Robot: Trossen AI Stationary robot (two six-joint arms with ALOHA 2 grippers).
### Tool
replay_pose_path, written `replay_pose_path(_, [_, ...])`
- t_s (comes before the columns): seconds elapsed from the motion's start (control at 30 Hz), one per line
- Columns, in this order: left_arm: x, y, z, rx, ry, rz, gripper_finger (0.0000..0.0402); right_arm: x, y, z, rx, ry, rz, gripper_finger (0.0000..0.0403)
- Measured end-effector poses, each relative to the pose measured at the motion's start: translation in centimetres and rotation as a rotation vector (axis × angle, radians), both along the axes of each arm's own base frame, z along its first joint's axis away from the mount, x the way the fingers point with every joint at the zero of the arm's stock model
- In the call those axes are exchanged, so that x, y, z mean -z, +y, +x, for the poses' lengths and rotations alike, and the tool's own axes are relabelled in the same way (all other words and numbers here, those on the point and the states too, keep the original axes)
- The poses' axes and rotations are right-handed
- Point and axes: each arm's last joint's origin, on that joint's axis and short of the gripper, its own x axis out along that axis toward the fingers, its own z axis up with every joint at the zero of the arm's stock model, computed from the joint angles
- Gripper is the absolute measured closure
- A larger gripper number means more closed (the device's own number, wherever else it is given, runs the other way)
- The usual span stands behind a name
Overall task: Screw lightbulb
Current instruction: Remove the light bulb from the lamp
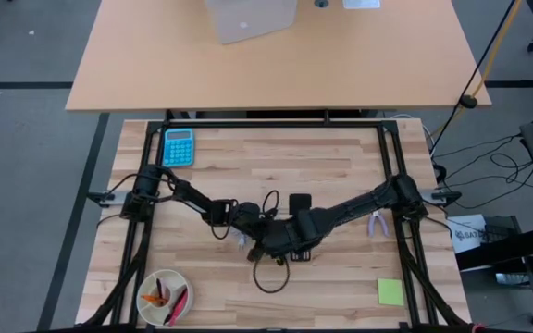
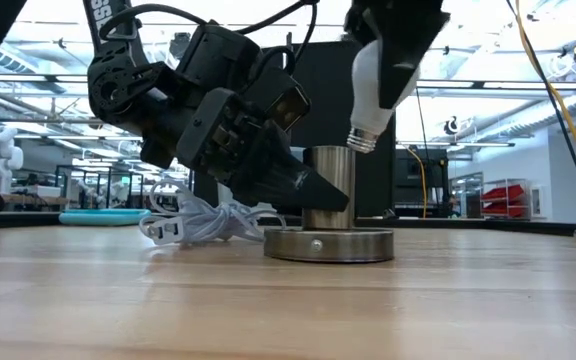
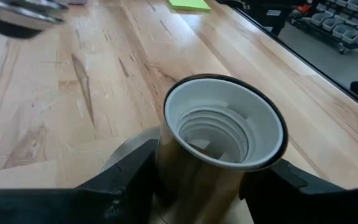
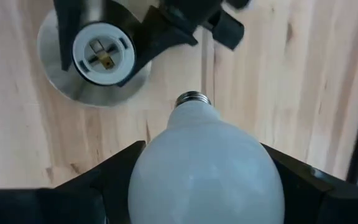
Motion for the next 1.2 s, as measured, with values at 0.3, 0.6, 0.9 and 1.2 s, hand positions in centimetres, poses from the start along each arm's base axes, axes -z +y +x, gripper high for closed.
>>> replay_pose_path(0.3, [0.0, 0.0, 0.0, -0.004, -0.005, 0.003, 0.0195, 2.0, 2.6, -4.6, 0.191, -0.19, -0.092, 0.0138])
replay_pose_path(0.6, [-0.2, 0.1, 0.2, -0.073, -0.025, 0.03, 0.0195, 8.2, 4.1, -10.0, 0.422, -0.709, -0.141, 0.0137])
replay_pose_path(0.9, [-0.2, 0.3, 0.3, -0.198, -0.043, 0.082, 0.0195, 17.4, 1.5, -13.4, 0.582, -1.094, -0.168, 0.0138])
replay_pose_path(1.2, [-0.2, 0.6, 0.4, -0.362, -0.054, 0.145, 0.0196, 20.0, -1.4, -15.1, 0.621, -1.126, -0.164, 0.0137])
